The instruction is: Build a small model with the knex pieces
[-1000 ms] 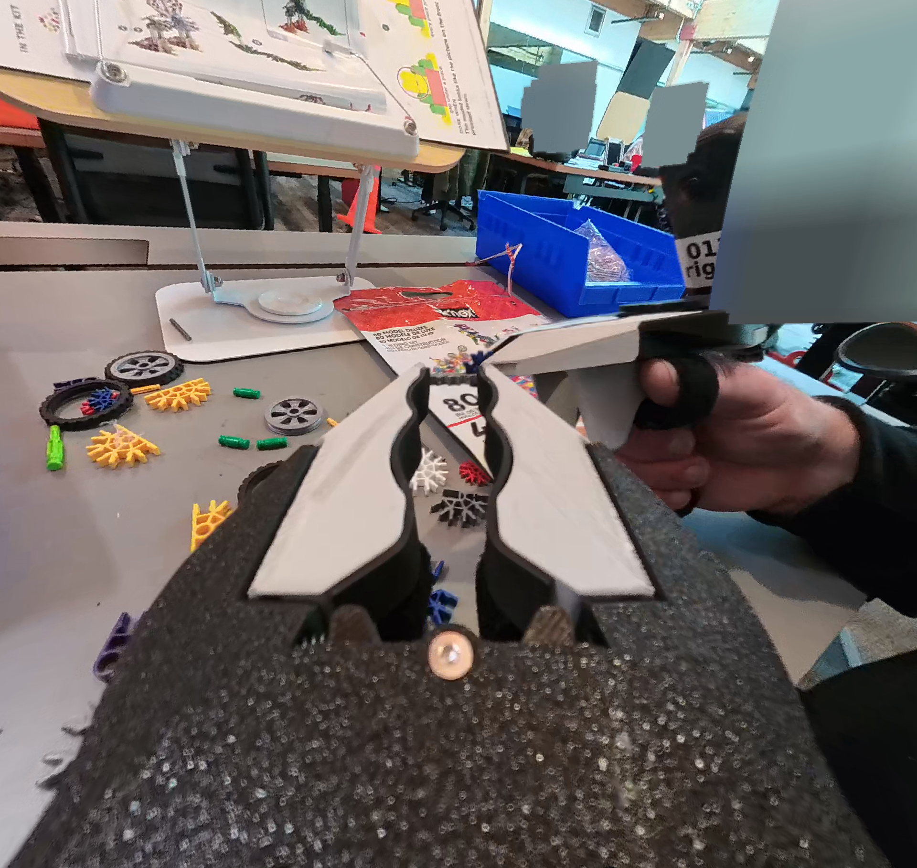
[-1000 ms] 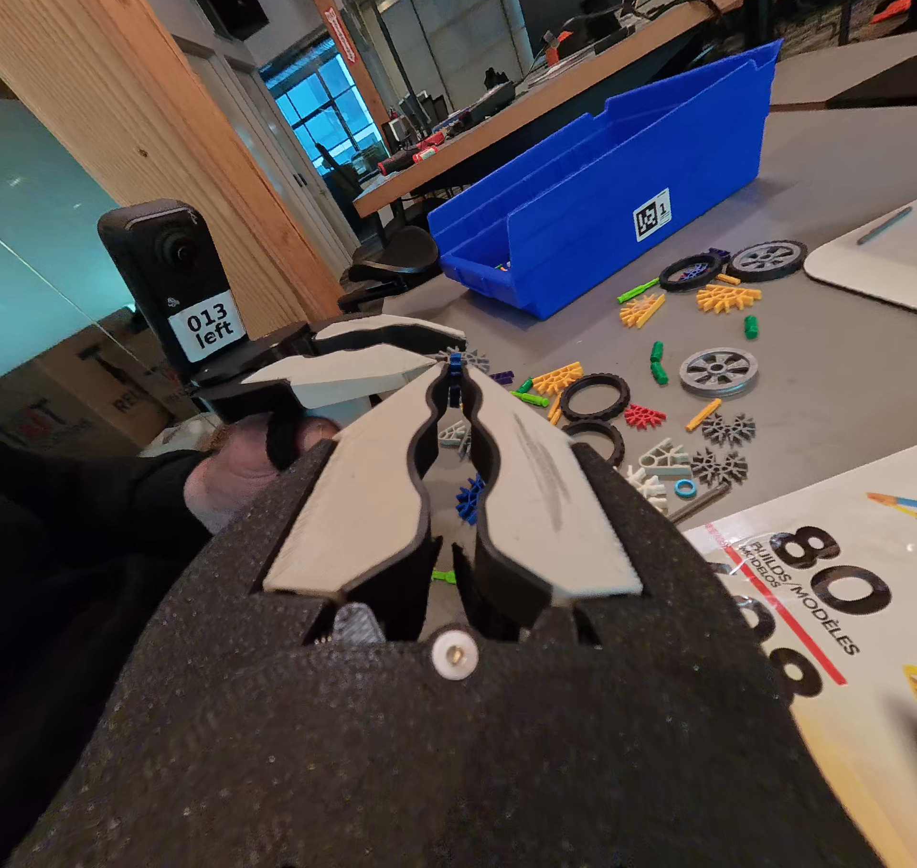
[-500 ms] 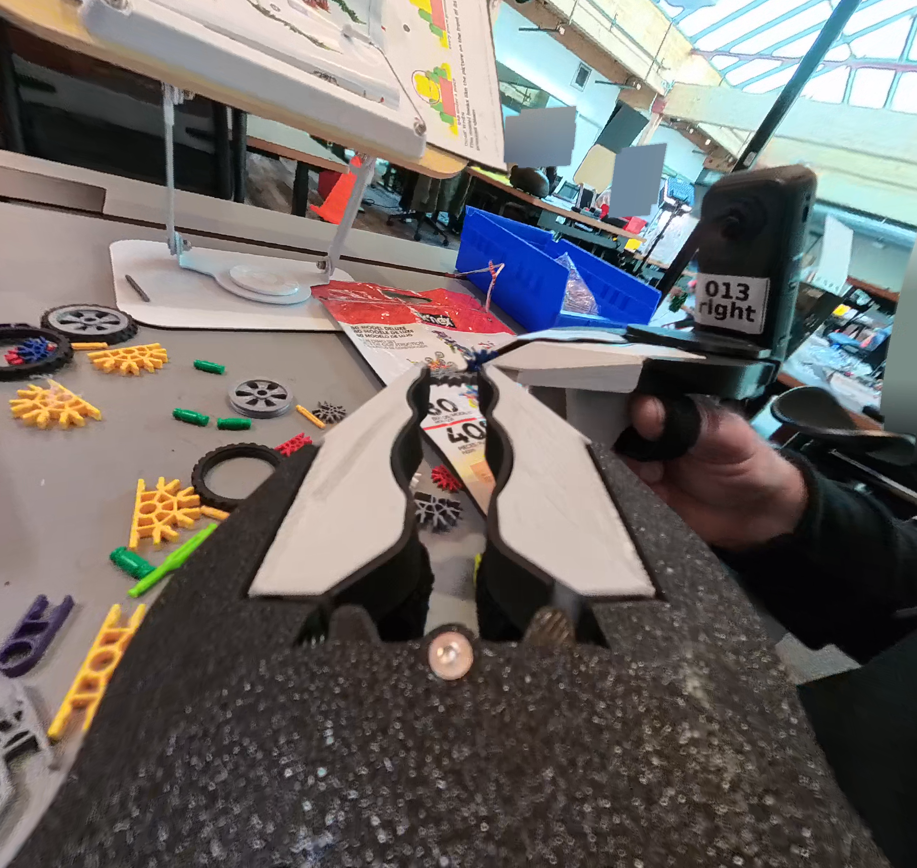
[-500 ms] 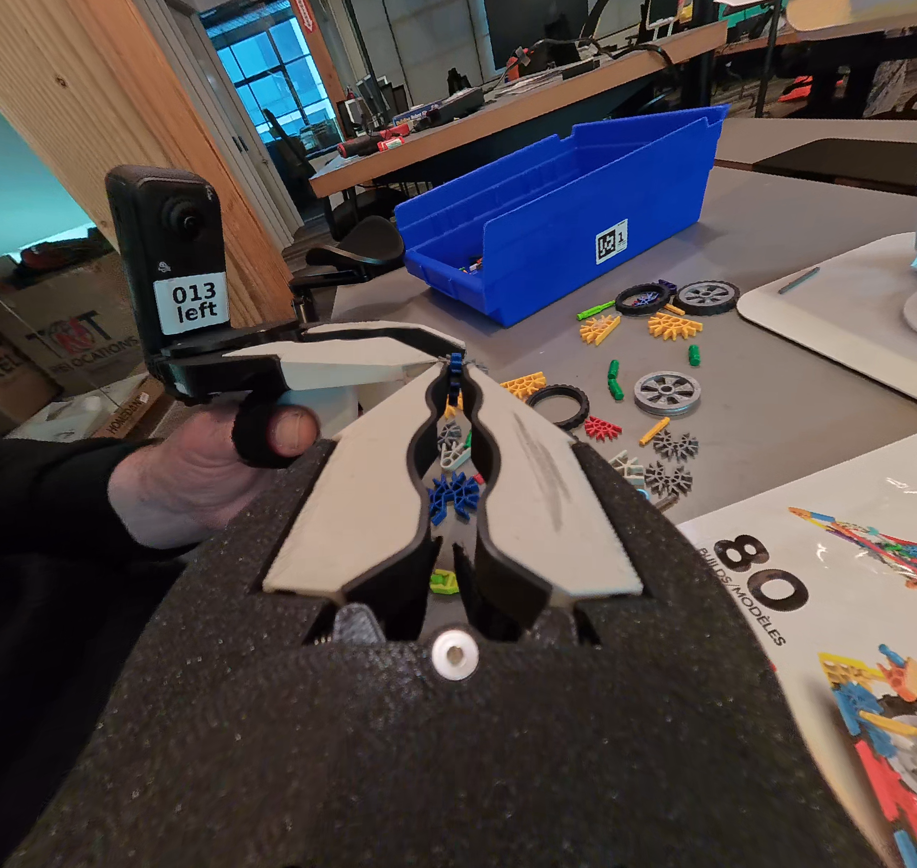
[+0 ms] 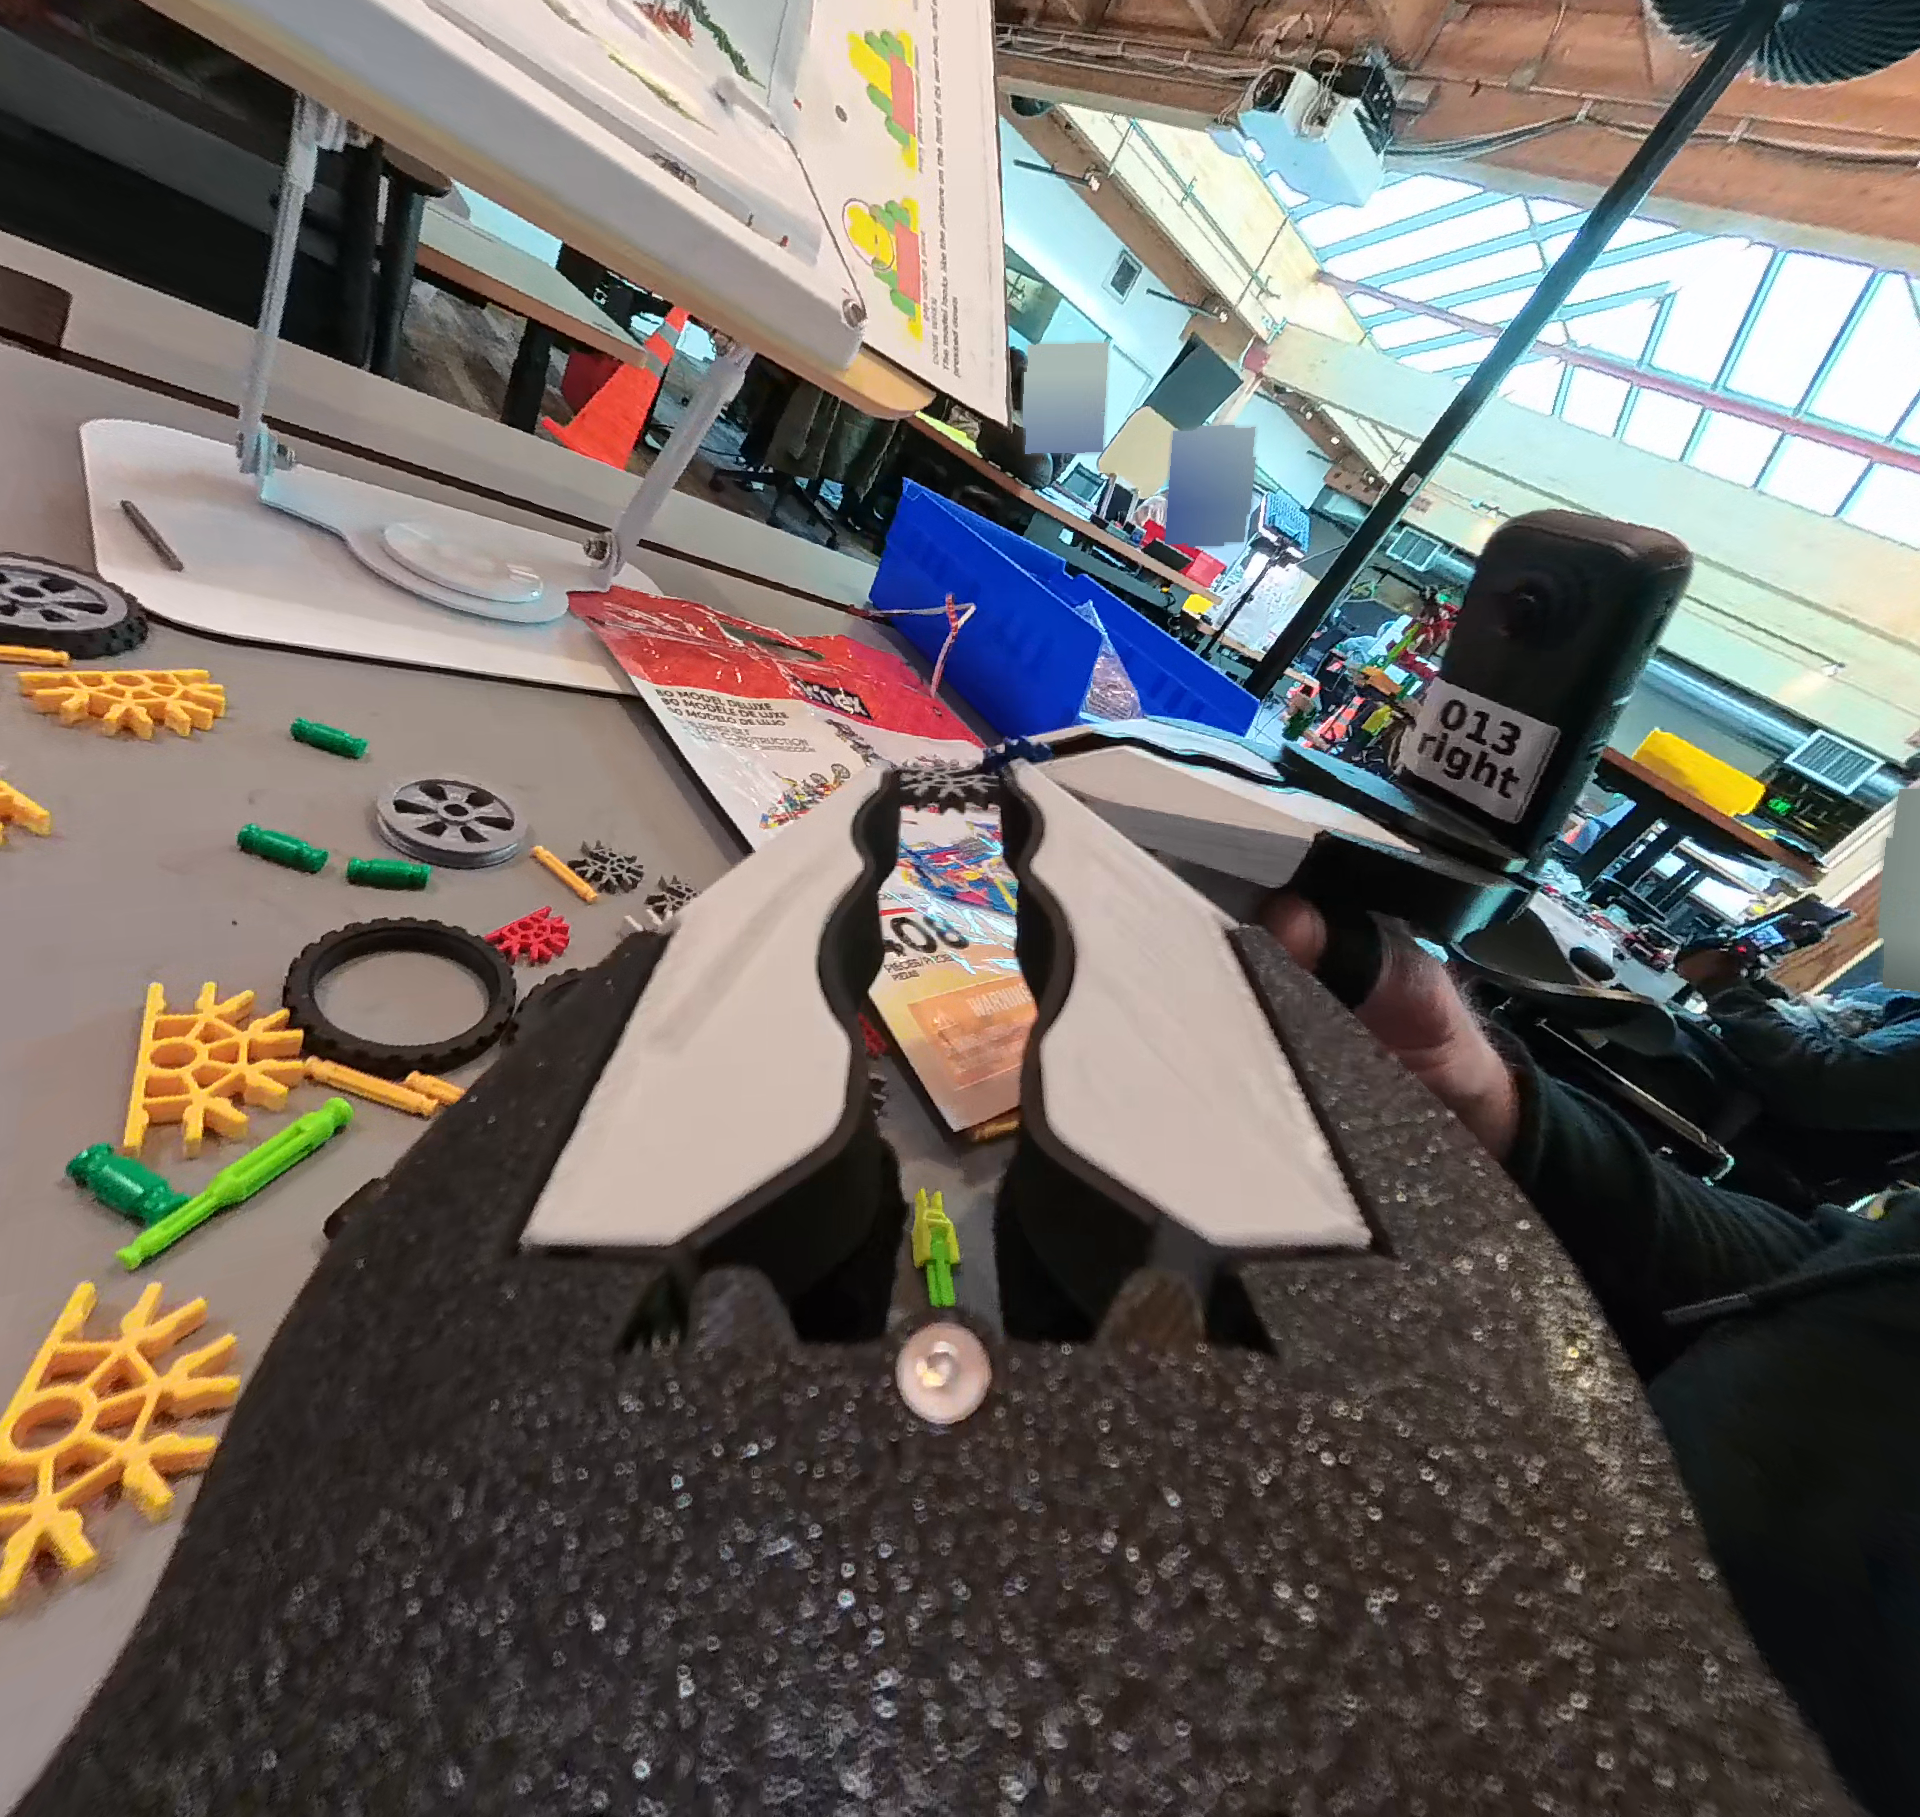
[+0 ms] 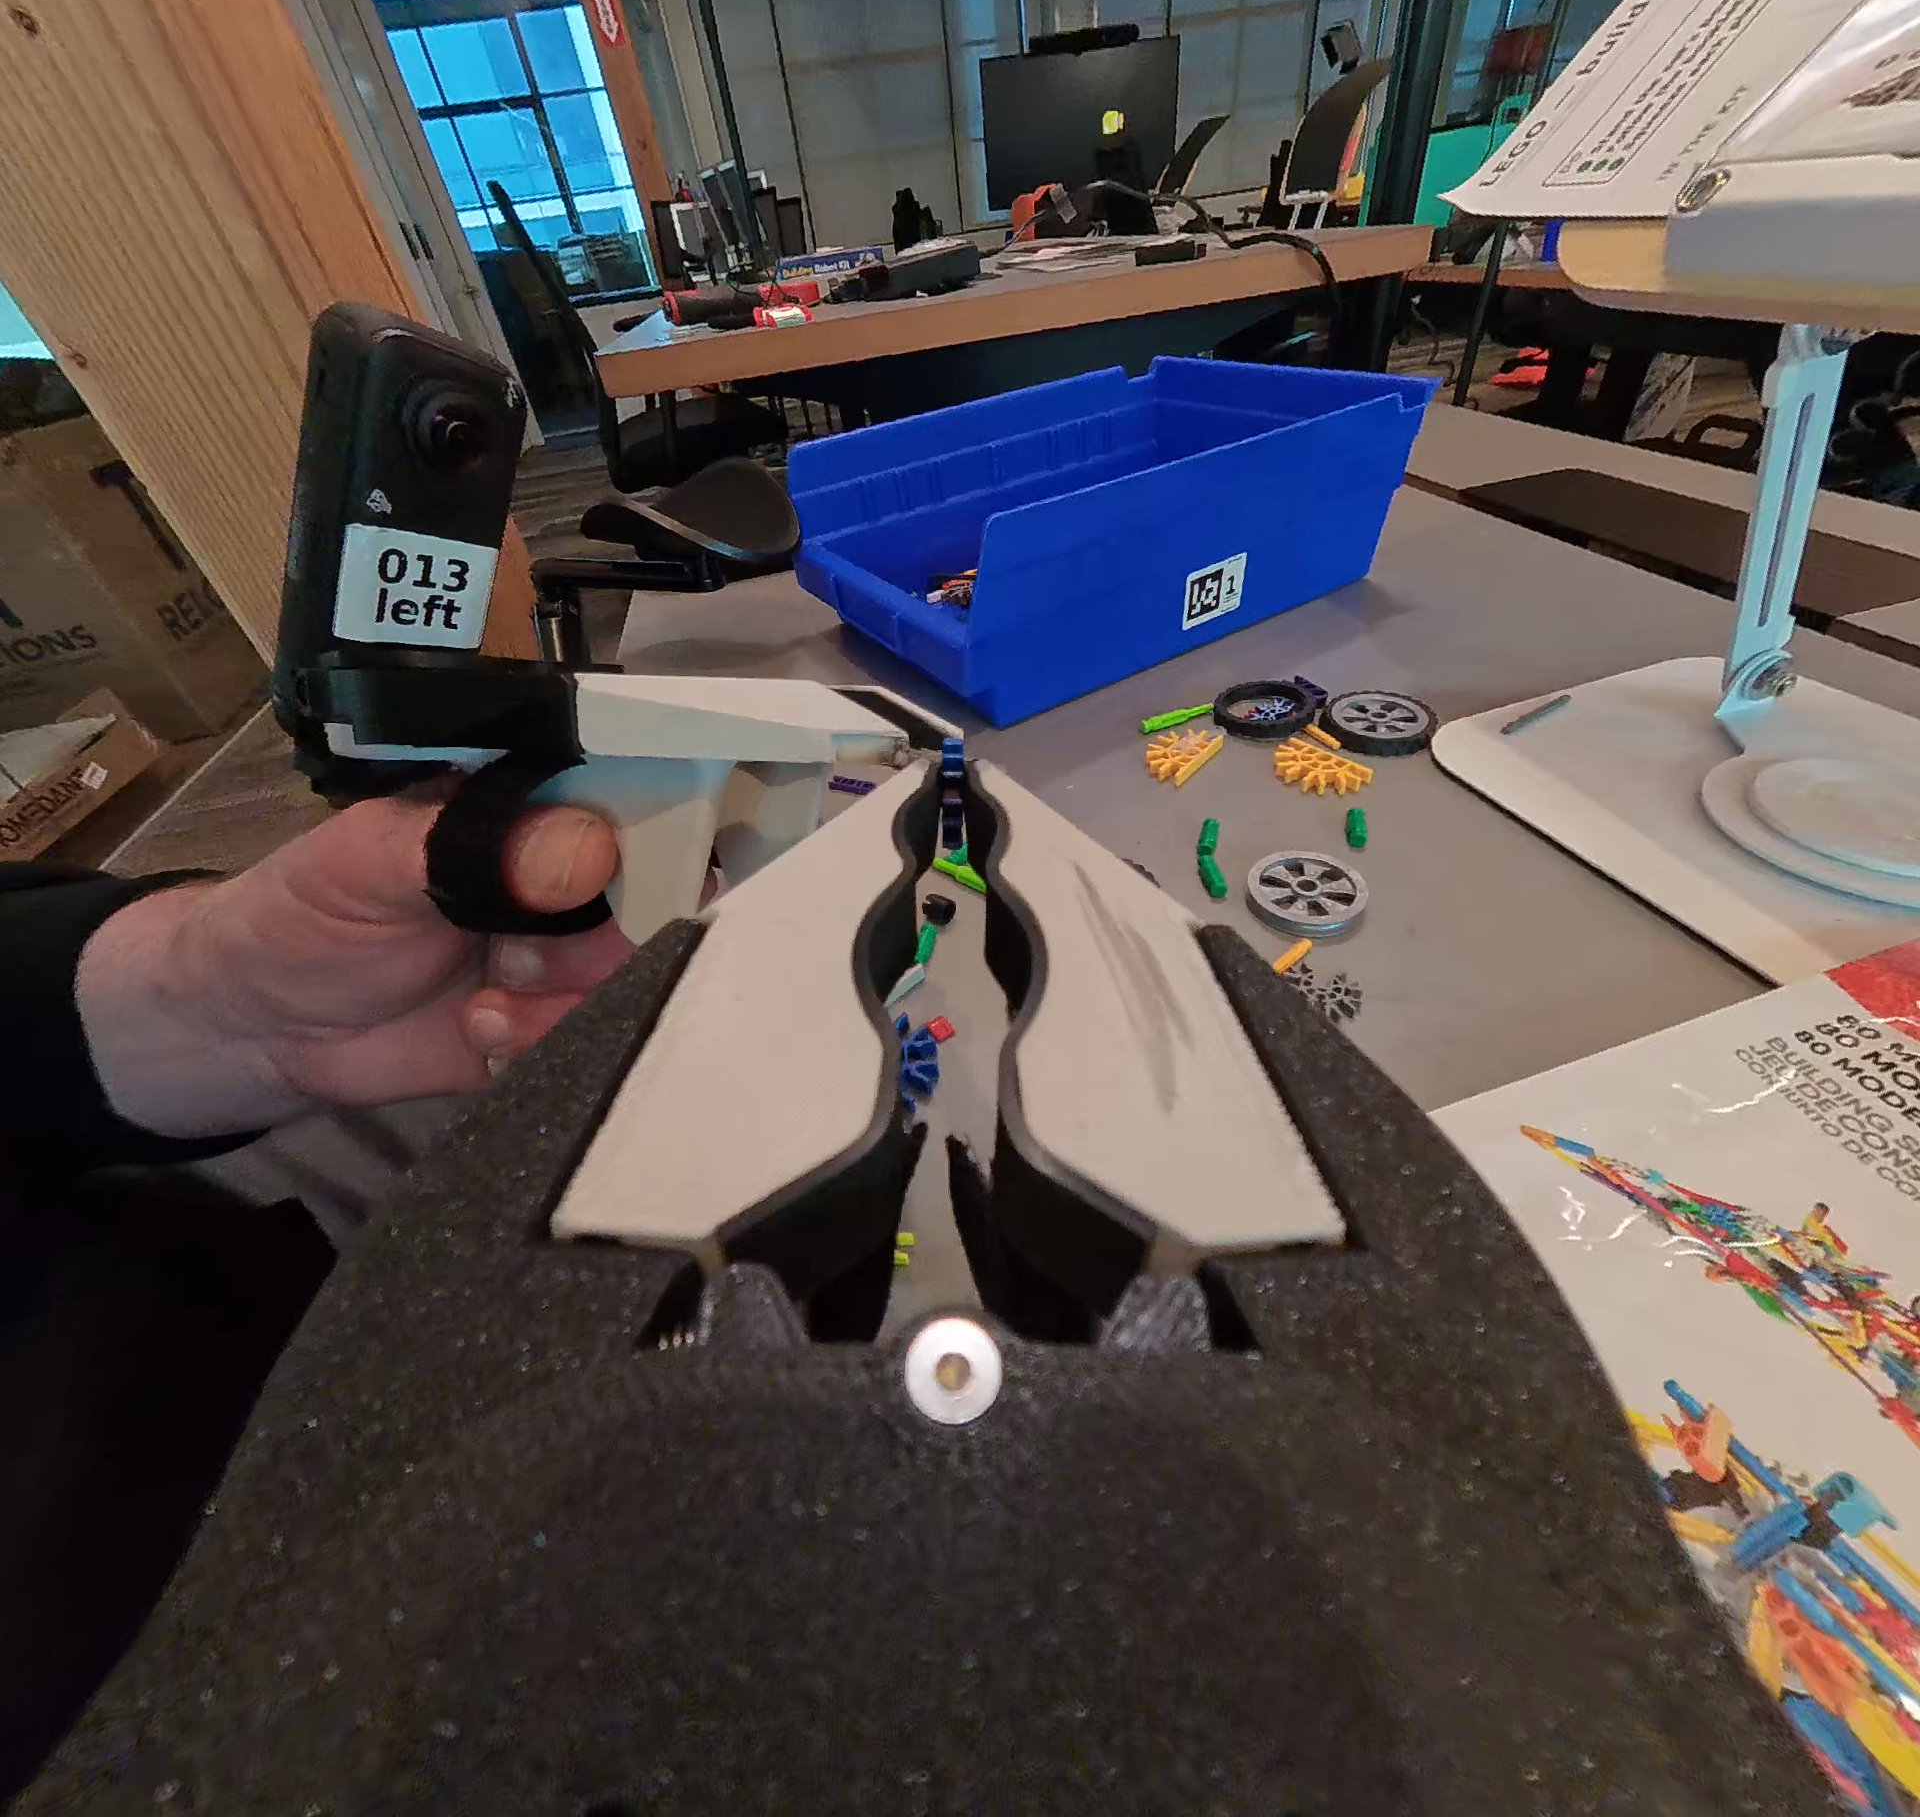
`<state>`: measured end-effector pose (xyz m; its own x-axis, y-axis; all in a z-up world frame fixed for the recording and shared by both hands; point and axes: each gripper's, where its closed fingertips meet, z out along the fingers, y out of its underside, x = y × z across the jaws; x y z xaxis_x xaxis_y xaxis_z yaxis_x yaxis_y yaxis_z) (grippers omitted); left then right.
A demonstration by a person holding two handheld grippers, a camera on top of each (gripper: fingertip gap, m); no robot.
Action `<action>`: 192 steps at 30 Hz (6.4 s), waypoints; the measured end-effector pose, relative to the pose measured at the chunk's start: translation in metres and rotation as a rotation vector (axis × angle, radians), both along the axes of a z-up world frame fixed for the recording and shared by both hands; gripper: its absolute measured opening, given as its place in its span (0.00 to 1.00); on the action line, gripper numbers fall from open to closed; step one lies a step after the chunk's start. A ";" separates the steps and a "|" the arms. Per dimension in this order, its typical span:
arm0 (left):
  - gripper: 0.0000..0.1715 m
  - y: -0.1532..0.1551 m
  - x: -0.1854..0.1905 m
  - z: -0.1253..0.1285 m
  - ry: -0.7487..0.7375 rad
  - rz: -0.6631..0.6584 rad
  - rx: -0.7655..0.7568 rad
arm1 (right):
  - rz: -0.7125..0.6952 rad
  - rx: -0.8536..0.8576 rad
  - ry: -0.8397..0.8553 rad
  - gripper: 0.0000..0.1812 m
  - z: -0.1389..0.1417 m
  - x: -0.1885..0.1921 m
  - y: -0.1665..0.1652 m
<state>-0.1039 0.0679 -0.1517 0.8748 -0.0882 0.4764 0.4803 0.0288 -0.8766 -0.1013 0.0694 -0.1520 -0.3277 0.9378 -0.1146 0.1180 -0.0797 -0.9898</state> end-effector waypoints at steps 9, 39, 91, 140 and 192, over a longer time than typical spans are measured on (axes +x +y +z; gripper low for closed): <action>0.09 0.001 0.001 -0.002 0.003 0.002 -0.003 | 0.015 -0.047 -0.008 0.01 0.000 0.000 -0.001; 0.10 0.003 0.000 -0.004 -0.186 -0.036 0.018 | -0.026 0.063 0.005 0.03 -0.002 -0.002 -0.001; 0.09 -0.029 -0.004 0.001 -0.099 -0.209 0.056 | 0.315 0.306 -0.339 0.00 -0.110 0.126 -0.173; 0.10 -0.051 -0.002 -0.074 0.464 -0.085 -0.499 | 0.174 0.405 -0.422 0.01 -0.069 0.115 -0.059; 0.00 -0.088 0.033 0.022 -0.230 -0.245 0.312 | 0.398 -0.090 -0.172 0.06 0.007 0.026 -0.101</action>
